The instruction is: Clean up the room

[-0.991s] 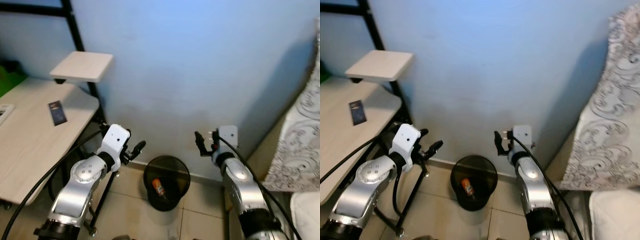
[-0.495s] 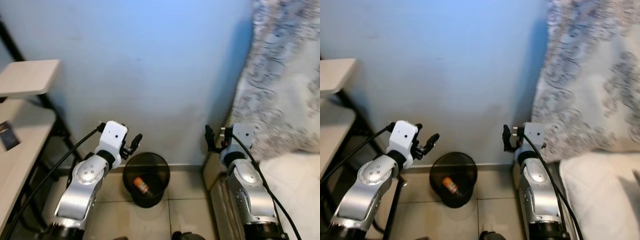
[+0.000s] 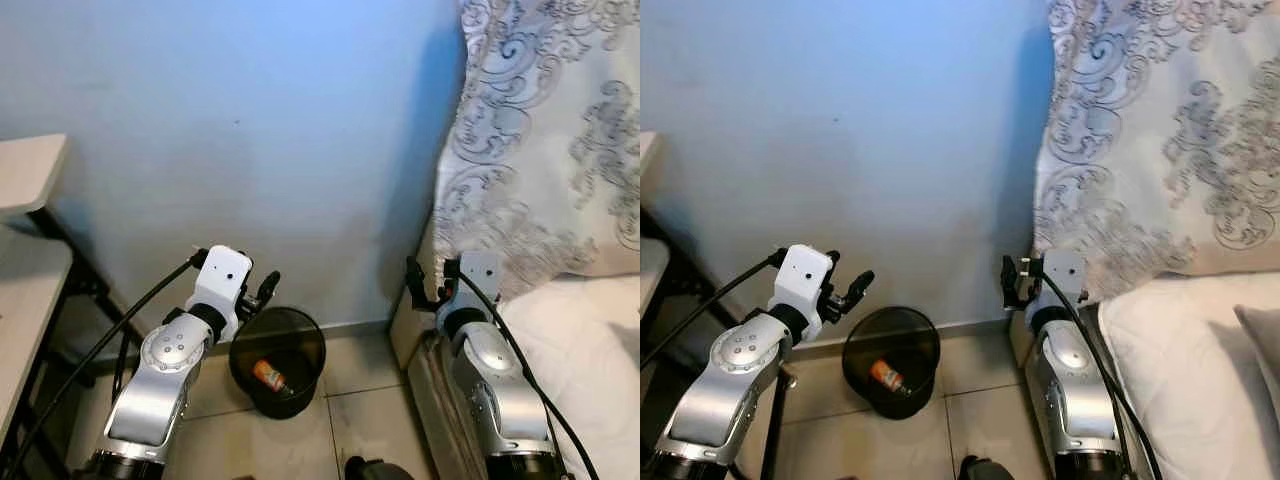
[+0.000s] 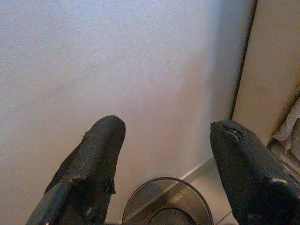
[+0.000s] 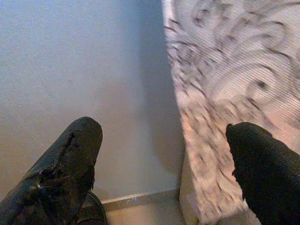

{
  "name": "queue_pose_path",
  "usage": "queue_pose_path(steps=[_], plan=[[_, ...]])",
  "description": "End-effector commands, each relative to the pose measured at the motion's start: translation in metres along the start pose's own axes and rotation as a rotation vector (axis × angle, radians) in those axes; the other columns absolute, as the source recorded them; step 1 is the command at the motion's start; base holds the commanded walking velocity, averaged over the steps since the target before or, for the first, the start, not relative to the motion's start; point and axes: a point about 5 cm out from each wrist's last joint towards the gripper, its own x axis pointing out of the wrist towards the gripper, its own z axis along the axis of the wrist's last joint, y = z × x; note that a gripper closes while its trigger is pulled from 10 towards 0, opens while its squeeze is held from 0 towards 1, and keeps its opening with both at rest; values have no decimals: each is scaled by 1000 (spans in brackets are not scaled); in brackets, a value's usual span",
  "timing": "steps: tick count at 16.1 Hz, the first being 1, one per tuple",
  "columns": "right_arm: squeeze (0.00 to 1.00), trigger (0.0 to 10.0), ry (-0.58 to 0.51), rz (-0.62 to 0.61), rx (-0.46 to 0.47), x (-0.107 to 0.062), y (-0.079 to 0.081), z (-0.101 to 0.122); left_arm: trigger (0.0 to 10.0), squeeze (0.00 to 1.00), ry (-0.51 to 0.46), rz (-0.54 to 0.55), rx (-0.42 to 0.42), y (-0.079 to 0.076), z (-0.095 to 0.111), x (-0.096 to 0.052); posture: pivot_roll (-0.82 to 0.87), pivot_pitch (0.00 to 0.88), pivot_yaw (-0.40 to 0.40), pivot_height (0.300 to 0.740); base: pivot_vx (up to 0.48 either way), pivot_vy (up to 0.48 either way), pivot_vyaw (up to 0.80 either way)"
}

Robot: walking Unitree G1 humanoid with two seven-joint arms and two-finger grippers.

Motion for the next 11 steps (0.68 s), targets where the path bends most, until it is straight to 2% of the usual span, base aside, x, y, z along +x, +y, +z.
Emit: queue_pose_path(steps=[1, 2, 3, 4, 7, 9, 11], plan=[[1000, 10000, -27, -3, -53, -2, 2, 5, 10000, 0, 5, 14, 9, 1, 1, -2, 61, 0, 33, 740, 0, 0, -800], [1000, 10000, -76, -34, -166, -2, 1, 10, 10000, 0, 5, 16, 9, 1, 1, -2, 63, 0, 31, 740, 0, 0, -800], [1000, 10000, -67, -9, -127, -3, 4, 11, 10000, 0, 6, 18, 7, 1, 1, -2, 64, 0, 29, 740, 0, 0, -800], [1000, 10000, -107, -30, -136, -3, 4, 15, 10000, 0, 8, 21, 6, 2, 0, -2, 64, 0, 29, 740, 0, 0, -800], [1000, 10000, -111, -6, -44, -2, 7, 15, 10000, 0, 8, 29, 7, 3, 0, -3, 70, 0, 25, 740, 0, 0, -794], [1000, 10000, -115, -3, -50, -2, 8, 17, 10000, 0, 2, 42, 3, 6, 1, -3, 70, 0, 26, 740, 0, 0, -781], [1000, 10000, -152, -57, -28, -3, 3, 21, 10000, 0, -35, 80, -31, 13, 5, -4, 65, 0, 30, 740, 0, 0, -781]])
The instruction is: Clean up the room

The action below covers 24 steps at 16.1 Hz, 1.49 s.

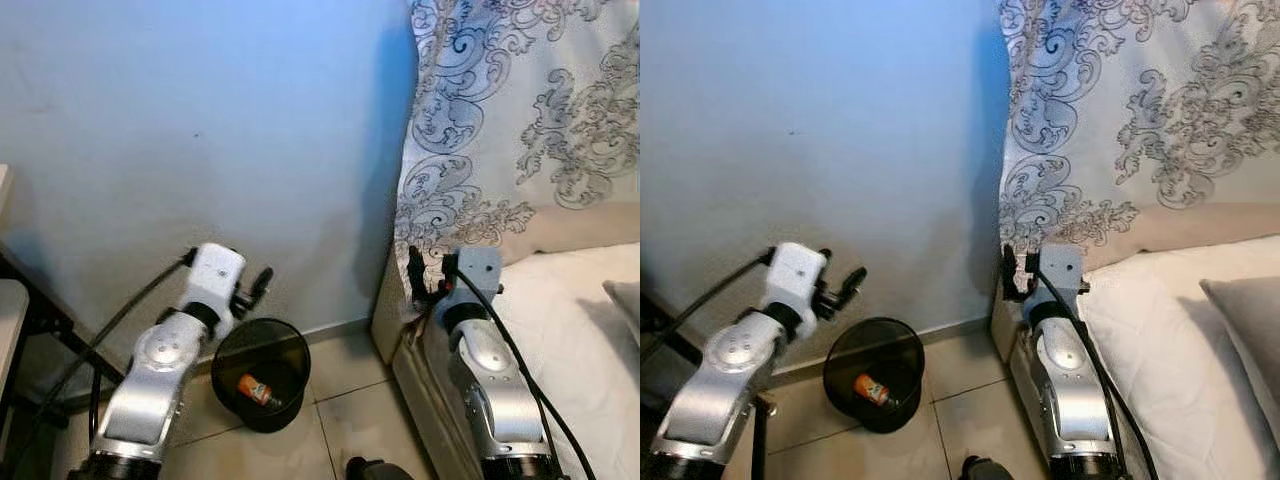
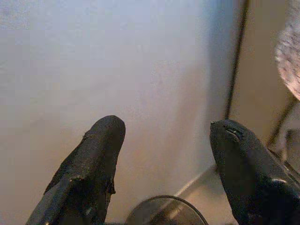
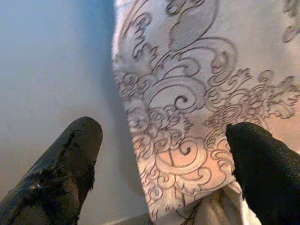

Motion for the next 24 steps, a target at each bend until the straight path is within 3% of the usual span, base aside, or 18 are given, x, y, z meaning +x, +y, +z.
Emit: queue_pose_path(steps=[1, 14, 18, 21, 24], plan=[[1000, 10000, -22, -12, 34, 1, -3, 7, 10000, 0, -34, 24, -18, 4, 6, 0, 64, 0, 32, 740, 0, 0, -781], [1000, 10000, 10, 49, 24, 5, 3, 7, 10000, 0, -15, 92, -99, 9, 1, 1, 74, 0, 15, 740, 0, 0, -798], [1000, 10000, 17, 42, 17, 6, 1, 6, 10000, 0, -24, 92, -77, 10, 2, 2, 75, 0, 13, 740, 0, 0, -800], [1000, 10000, 74, 110, -55, 7, 4, 0, 10000, 0, -26, 88, -68, 10, 3, 3, 76, 0, 13, 740, 0, 0, -800], [1000, 10000, 103, 89, -76, 7, -15, -5, 10000, 0, -19, 91, -37, 14, -3, 1, 77, 0, 9, 740, 0, 0, -800]])
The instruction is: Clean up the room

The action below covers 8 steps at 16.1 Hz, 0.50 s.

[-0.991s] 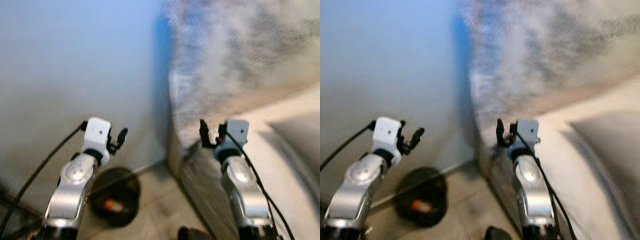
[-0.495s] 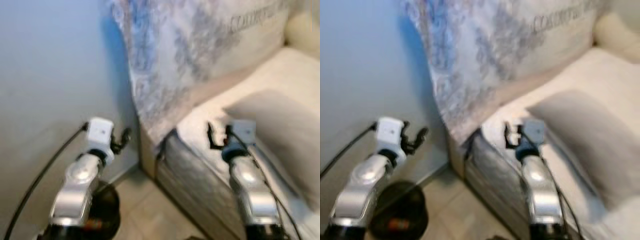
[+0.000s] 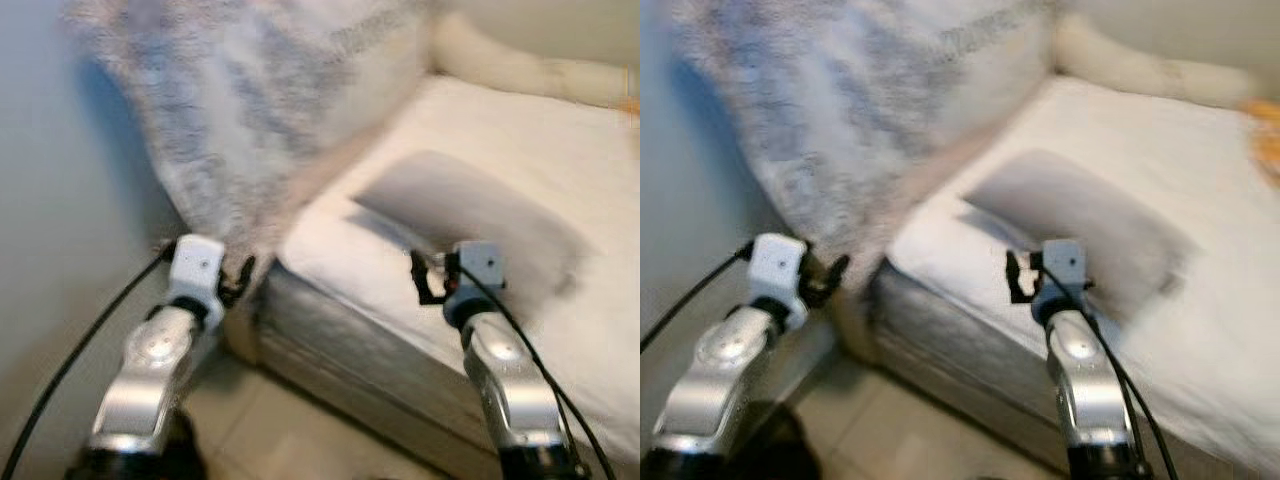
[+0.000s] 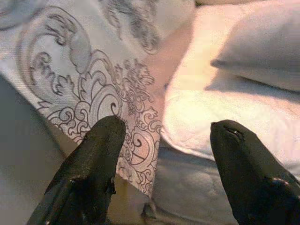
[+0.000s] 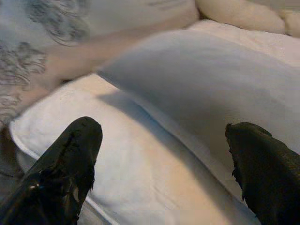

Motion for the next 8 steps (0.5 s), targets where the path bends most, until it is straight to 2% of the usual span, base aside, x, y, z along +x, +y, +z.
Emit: queue_pose_path(steps=[1, 4, 6, 7, 8], plan=[[1000, 10000, 13, -11, 3, -1, -5, -3, 10000, 0, -1, 9, 5, 2, -1, 0, 80, 0, 4, 740, 0, 0, -800], [1000, 10000, 15, -39, 24, -6, -7, -6, 10000, 0, -11, 12, -9, 2, 1, 0, 79, 0, 2, 740, 0, 0, -800], [1000, 10000, 20, -74, 59, -6, -4, -7, 10000, 0, -15, 6, -13, 0, 1, 1, 78, 0, 3, 740, 0, 294, -800], [922, 10000, 16, -79, 81, -6, 1, -6, 10000, 0, -17, 4, -13, 0, 1, 1, 78, 0, 3, 740, 0, 319, -800], [0, 10000, 13, -79, 89, -7, 4, -6, 10000, 0, -18, 3, -12, 0, 1, 1, 76, 0, 4, 740, 0, 322, 0]])
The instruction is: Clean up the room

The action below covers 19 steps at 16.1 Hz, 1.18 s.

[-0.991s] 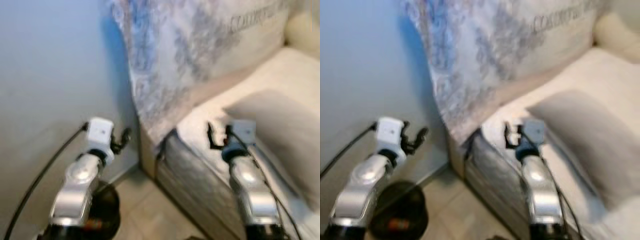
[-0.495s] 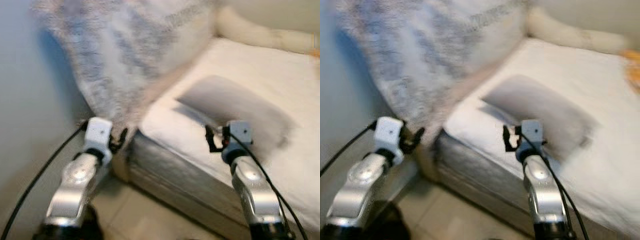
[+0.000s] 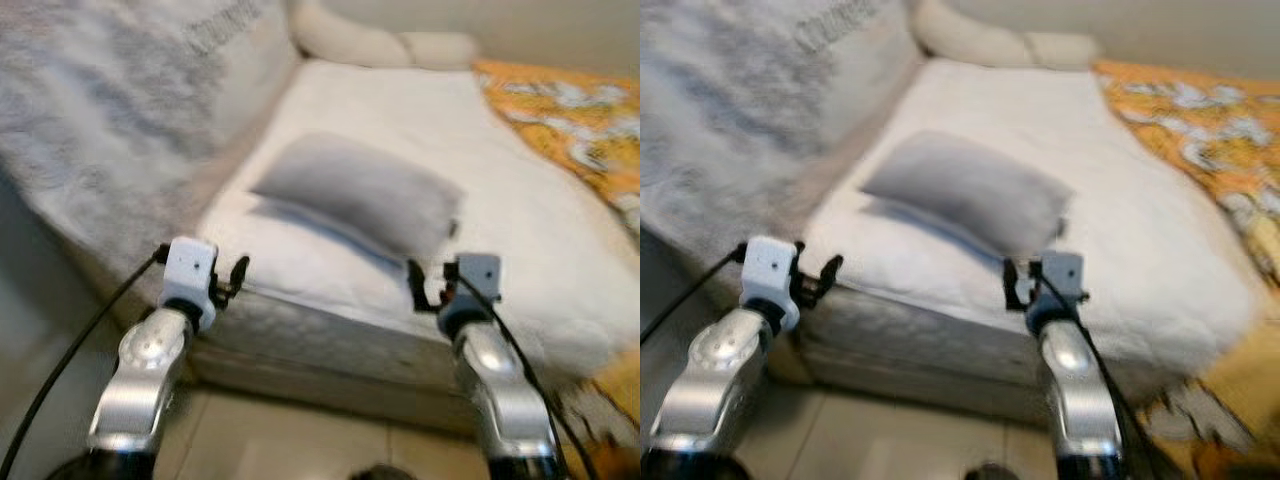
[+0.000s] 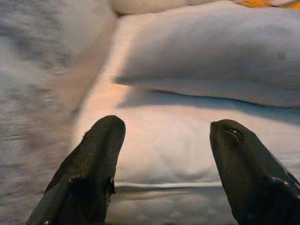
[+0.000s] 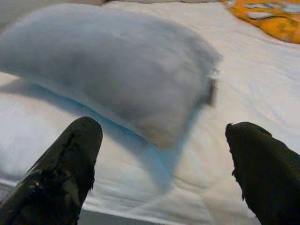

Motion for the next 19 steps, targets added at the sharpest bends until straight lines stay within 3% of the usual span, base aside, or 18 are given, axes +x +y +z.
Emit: queue_pose_path(steps=[1, 6, 10, 13, 16, 19], plan=[[0, 10000, -20, -6, 16, 0, 2, 5, 10000, 0, -8, 14, 9, 6, 2, -1, 75, 0, 5, 740, 0, 322, 0], [0, 10000, -19, -50, 27, 0, 0, 5, 10000, 0, -7, 7, 12, 6, 3, 1, 76, 0, 11, 740, 0, 315, 0], [0, 10000, -29, -53, 60, 1, 2, 6, 10000, 0, 1, 12, 17, 7, 3, 2, 77, 0, 14, 740, 0, 0, 0], [0, 10000, -54, -65, -16, 2, 3, 8, 10000, 0, -12, 2, 16, 7, 4, 2, 73, 0, 17, 740, 0, 0, 0], [0, 10000, -55, -13, 43, 2, 7, 9, 10000, 0, -13, 2, 11, 7, 5, 3, 71, 0, 18, 740, 283, 0, 0], [0, 10000, -56, -2, 36, 4, 7, 11, 10000, 0, -11, -2, 17, 6, 4, 4, 68, 0, 18, 740, 298, 0, 0]])
